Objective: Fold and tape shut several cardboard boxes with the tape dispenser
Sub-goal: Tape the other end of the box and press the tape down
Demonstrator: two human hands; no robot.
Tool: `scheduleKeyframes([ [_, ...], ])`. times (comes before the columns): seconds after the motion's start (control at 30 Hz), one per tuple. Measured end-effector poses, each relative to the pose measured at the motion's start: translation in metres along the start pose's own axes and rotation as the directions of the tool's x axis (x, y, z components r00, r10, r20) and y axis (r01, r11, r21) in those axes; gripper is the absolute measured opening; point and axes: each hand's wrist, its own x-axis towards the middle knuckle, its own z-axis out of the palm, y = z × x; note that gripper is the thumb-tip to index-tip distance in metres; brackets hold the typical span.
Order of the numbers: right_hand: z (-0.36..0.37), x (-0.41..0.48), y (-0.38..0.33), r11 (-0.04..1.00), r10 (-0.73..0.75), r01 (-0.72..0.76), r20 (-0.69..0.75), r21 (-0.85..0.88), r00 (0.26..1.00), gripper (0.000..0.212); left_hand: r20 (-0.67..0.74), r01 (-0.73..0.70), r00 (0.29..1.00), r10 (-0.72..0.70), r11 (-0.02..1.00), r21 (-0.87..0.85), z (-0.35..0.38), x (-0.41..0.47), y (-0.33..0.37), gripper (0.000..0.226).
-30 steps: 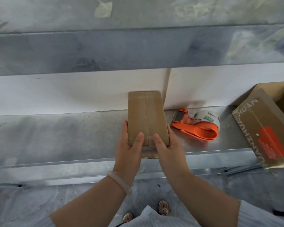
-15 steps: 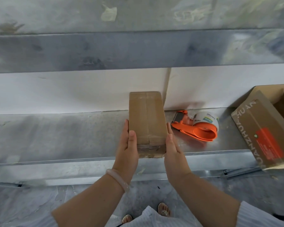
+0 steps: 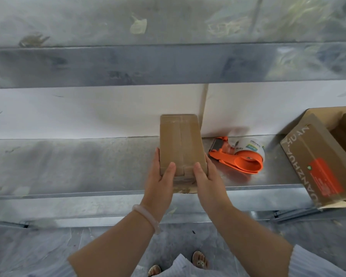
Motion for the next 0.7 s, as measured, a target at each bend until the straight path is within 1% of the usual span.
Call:
scheduleKeyframes([
  [0.07, 0.000, -0.001, -0.001, 0.999, 0.023, -0.022, -0.012, 0.031, 1.000, 0.046, -0.003, 0.044, 0.999, -0.045, 0.997, -0.069, 0.002, -0.002, 0.002, 0.055],
  [0.1, 0.000, -0.002, 0.000, 0.999, 0.029, -0.028, -0.018, 0.046, 0.999, 0.045, 0.001, 0.050, 0.999, -0.050, 0.996, -0.075, 0.003, -0.004, 0.004, 0.054],
  [0.2, -0.004, -0.006, -0.001, 0.998, 0.014, -0.010, -0.051, 0.069, 0.999, 0.035, 0.008, 0.044, 0.999, -0.044, 0.999, -0.022, 0.006, -0.012, 0.004, 0.054],
  [0.27, -0.008, -0.010, -0.004, 0.998, 0.009, -0.004, -0.092, 0.063, 0.996, 0.031, 0.028, 0.044, 0.999, -0.044, 0.999, 0.017, 0.008, -0.020, 0.002, 0.057],
  [0.43, -0.024, -0.012, -0.014, 0.999, 0.028, -0.022, -0.180, 0.032, 0.983, 0.028, 0.094, 0.027, 0.995, -0.037, 0.994, 0.102, 0.018, -0.032, -0.007, 0.063],
  [0.57, -0.038, -0.017, -0.012, 0.999, -0.034, 0.028, -0.217, -0.030, 0.976, 0.026, 0.146, -0.014, 0.989, -0.010, 0.987, 0.163, 0.016, -0.032, -0.011, 0.073],
  [0.63, -0.047, -0.022, -0.011, 0.997, -0.059, 0.047, -0.204, -0.061, 0.977, 0.026, 0.130, -0.033, 0.992, 0.010, 0.983, 0.179, 0.013, -0.032, -0.008, 0.063],
  [0.67, -0.051, -0.022, -0.011, 0.996, -0.067, 0.054, -0.182, -0.075, 0.981, 0.027, 0.098, -0.038, 0.995, 0.022, 0.986, 0.164, 0.010, -0.031, -0.007, 0.062],
  [0.7, -0.057, -0.022, -0.010, 0.995, -0.067, 0.054, -0.152, -0.089, 0.986, 0.029, 0.043, -0.037, 0.999, 0.031, 0.990, 0.139, 0.006, -0.030, -0.006, 0.065],
])
